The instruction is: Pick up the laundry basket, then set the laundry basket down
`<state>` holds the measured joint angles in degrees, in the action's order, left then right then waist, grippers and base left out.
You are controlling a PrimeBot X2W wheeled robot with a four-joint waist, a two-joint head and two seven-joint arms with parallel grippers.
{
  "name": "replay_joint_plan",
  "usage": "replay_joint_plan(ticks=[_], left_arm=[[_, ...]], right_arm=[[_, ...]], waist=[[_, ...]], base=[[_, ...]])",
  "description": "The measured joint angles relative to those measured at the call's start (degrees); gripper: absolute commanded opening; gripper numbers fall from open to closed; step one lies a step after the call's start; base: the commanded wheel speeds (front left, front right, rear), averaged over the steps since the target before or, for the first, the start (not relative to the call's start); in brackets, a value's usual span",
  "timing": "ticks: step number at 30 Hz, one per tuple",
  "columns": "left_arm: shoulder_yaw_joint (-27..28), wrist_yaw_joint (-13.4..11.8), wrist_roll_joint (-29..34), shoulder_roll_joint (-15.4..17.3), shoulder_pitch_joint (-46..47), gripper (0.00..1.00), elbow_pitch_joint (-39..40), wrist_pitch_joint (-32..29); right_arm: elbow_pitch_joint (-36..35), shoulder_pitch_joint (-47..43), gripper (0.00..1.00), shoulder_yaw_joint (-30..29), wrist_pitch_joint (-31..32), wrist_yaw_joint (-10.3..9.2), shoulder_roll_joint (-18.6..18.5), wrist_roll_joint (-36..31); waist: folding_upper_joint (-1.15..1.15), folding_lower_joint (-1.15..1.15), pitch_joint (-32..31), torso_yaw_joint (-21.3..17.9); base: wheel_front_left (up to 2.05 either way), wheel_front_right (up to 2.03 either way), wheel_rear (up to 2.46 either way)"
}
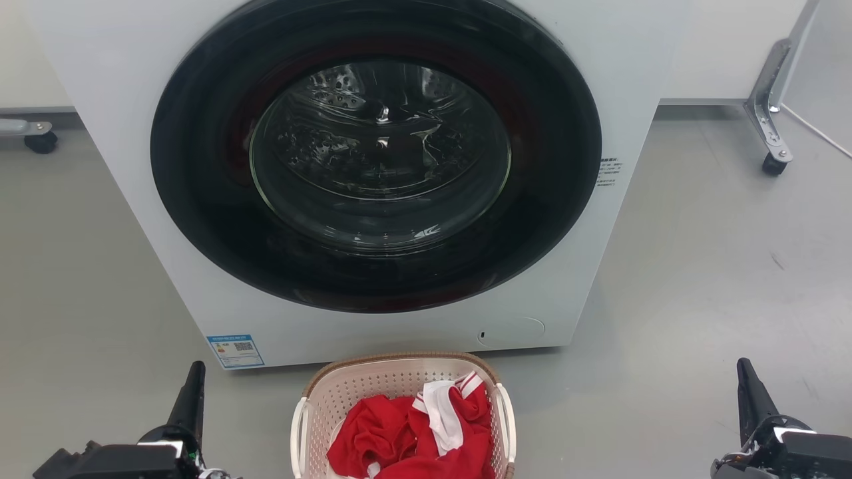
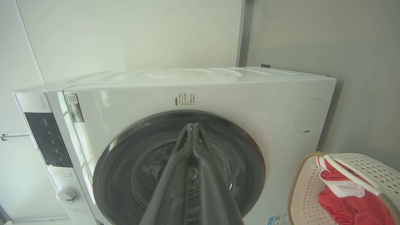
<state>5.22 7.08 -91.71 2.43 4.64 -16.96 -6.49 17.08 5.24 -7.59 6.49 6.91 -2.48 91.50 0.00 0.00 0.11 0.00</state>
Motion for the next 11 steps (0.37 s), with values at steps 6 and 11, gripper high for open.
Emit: replay_joint_plan(ticks=[6, 11], left_arm=[[0.00, 0.00, 0.00, 0.00, 0.00, 0.00, 0.01, 0.00], [0.00, 0.00, 0.00, 0.00, 0.00, 0.00, 0.01, 0.00]], right_arm=[[0.00, 0.00, 0.00, 0.00, 0.00, 0.00, 0.00, 0.00], [-0.01, 0.00, 0.00, 0.00, 0.00, 0.00, 0.00, 0.00]], waist=[[0.00, 0.00, 0.00, 0.00], [0.00, 0.00, 0.00, 0.00]], base=[[0.00, 0.00, 0.00], [0.00, 0.00, 0.00]])
